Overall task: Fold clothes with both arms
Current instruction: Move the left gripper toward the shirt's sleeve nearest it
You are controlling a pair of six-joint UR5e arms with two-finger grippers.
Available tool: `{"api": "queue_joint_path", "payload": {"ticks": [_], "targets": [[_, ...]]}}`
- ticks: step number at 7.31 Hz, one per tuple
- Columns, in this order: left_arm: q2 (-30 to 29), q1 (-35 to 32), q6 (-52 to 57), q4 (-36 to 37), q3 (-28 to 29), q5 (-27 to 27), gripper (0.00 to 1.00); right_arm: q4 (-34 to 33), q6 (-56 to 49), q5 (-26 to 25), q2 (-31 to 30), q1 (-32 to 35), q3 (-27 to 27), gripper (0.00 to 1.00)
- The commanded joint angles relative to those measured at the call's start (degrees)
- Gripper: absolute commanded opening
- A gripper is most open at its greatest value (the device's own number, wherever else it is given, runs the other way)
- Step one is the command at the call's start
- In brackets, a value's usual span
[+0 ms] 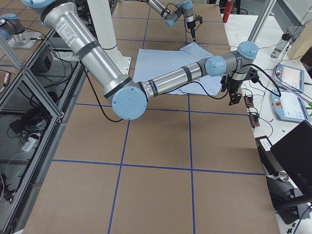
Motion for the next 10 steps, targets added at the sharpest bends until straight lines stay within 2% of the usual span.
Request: {"api": "queue_joint_path", "payload": {"ticks": [1, 5, 6, 7, 10], "targets": [[-1.53, 0.75, -0.1, 0.04, 1.69, 1.9, 0.59, 0.0, 0.31, -0.01, -0.07, -0.06, 0.0, 1.0], [-1.36, 1.81, -0.27, 0.04, 1.78, 1.99, 0.53, 0.09, 0.48, -0.01, -0.34, -0.06, 0.0, 1.0], [-1.36, 1.81, -0.36, 0.04, 1.78, 1.99, 0.39, 0.09, 0.48, -0.01, -0.34, -0.06, -0.08, 1.0], [-1.36, 1.81, -0.27, 0.04, 1.78, 1.9, 0.02, 0.09, 0.48, -0.01, -0.25, -0.06, 0.0, 1.0], [-2.49, 2.07, -1.75, 1.44, 0.56, 1.9, 0.0, 0.09, 0.48, -0.01, -0.25, -0.06, 0.0, 1.0]]}}
